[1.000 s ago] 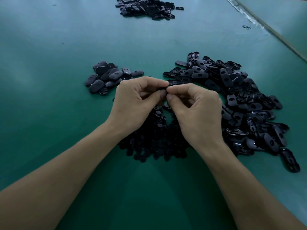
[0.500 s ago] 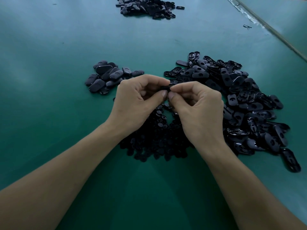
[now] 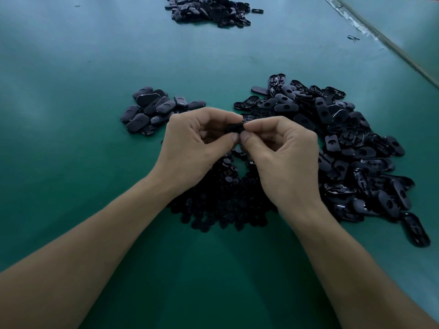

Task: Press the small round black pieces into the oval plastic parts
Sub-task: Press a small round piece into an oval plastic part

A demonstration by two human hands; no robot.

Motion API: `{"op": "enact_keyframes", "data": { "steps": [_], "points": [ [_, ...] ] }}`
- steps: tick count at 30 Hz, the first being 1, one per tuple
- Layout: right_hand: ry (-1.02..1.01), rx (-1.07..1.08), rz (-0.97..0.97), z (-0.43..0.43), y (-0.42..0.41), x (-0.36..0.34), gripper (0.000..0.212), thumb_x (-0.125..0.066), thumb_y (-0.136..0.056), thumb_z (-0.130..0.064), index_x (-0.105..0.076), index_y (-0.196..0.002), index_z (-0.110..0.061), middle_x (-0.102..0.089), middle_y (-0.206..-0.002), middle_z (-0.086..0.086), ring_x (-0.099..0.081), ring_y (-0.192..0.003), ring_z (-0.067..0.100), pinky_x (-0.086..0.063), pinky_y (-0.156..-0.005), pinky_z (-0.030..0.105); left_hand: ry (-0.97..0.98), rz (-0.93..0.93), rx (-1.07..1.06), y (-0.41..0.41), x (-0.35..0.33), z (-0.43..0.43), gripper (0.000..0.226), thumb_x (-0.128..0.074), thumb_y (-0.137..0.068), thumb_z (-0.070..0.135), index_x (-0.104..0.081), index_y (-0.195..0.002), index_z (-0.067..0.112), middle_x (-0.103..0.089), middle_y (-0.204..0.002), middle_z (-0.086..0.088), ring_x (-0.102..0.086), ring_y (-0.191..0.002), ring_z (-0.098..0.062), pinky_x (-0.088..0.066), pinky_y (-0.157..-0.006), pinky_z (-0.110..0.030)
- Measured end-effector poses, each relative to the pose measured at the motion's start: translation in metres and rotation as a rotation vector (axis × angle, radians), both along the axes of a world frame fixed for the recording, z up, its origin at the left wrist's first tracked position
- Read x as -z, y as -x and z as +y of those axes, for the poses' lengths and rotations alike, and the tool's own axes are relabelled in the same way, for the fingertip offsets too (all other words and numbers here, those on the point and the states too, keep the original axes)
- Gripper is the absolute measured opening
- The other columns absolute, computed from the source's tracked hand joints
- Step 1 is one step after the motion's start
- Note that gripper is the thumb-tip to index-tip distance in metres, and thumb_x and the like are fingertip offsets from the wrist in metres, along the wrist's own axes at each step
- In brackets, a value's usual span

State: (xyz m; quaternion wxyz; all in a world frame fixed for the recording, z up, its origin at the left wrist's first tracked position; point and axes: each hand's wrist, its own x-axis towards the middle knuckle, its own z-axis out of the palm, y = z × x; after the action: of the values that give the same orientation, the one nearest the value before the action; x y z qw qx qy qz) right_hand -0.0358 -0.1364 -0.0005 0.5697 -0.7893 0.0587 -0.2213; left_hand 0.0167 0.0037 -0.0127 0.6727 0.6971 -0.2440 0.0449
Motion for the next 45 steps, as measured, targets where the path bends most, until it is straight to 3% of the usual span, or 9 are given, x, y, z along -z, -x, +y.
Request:
{"op": "enact_keyframes", "data": {
  "steps": [7, 12, 16, 20, 25, 45],
  "points": [
    [0.106, 0.013, -0.036, 0.002, 0.002, -0.002, 0.015, -0.072, -0.089, -0.009, -0.079, -0.098, -0.019, -0.074, -0.081, -0.016, -0.07, -0.069, 0.009, -0.058, -0.067, 0.025, -0.016, -0.019, -0.039, -0.002, 0.001, 0.0, 0.023, -0.076, -0.084, 0.003, -0.072, -0.097, 0.021, -0.076, -0.09, 0.006, -0.072, -0.082, -0.008, -0.056, -0.079, -0.021],
    [0.131, -0.026, -0.039, 0.001, 0.003, -0.003, 0.017, -0.074, -0.088, -0.008, -0.079, -0.101, -0.017, -0.076, -0.093, -0.009, -0.07, -0.086, 0.0, -0.054, -0.081, 0.016, -0.027, -0.015, -0.052, -0.002, 0.002, 0.0, 0.026, -0.075, -0.085, -0.003, -0.069, -0.094, 0.021, -0.073, -0.088, 0.007, -0.07, -0.08, -0.005, -0.056, -0.079, -0.02],
    [0.207, -0.008, -0.054, -0.006, 0.001, -0.003, 0.021, -0.075, -0.087, -0.011, -0.076, -0.102, -0.025, -0.07, -0.094, -0.007, -0.066, -0.08, -0.001, -0.047, -0.07, 0.008, -0.051, -0.018, -0.03, -0.002, 0.001, 0.0, 0.028, -0.073, -0.086, -0.005, -0.067, -0.093, 0.021, -0.072, -0.083, 0.013, -0.067, -0.077, 0.0, -0.053, -0.075, -0.016],
    [0.129, -0.115, 0.018, -0.015, -0.003, -0.006, 0.022, -0.075, -0.088, -0.01, -0.075, -0.107, -0.021, -0.073, -0.093, -0.014, -0.069, -0.085, -0.001, -0.052, -0.077, 0.013, -0.056, -0.007, -0.013, -0.001, 0.001, 0.001, 0.028, -0.075, -0.086, -0.003, -0.068, -0.093, 0.023, -0.072, -0.082, 0.016, -0.067, -0.078, 0.001, -0.053, -0.075, -0.016],
    [0.048, -0.164, 0.014, -0.021, -0.004, -0.007, 0.017, -0.078, -0.085, -0.008, -0.076, -0.1, -0.017, -0.076, -0.088, -0.008, -0.073, -0.083, 0.005, -0.058, -0.079, 0.022, -0.024, 0.034, -0.013, -0.002, 0.0, 0.003, 0.024, -0.078, -0.082, 0.006, -0.069, -0.094, 0.024, -0.075, -0.08, 0.011, -0.07, -0.076, -0.005, -0.059, -0.076, -0.023],
    [0.169, -0.085, 0.026, -0.012, -0.001, -0.011, 0.009, -0.075, -0.086, -0.012, -0.071, -0.086, -0.02, -0.069, -0.072, -0.013, -0.064, -0.064, -0.003, -0.05, -0.062, 0.012, -0.025, 0.06, -0.057, 0.0, -0.002, 0.002, 0.028, -0.08, -0.081, -0.001, -0.073, -0.096, 0.021, -0.076, -0.078, 0.01, -0.071, -0.074, -0.006, -0.059, -0.076, -0.021]
  ]
}}
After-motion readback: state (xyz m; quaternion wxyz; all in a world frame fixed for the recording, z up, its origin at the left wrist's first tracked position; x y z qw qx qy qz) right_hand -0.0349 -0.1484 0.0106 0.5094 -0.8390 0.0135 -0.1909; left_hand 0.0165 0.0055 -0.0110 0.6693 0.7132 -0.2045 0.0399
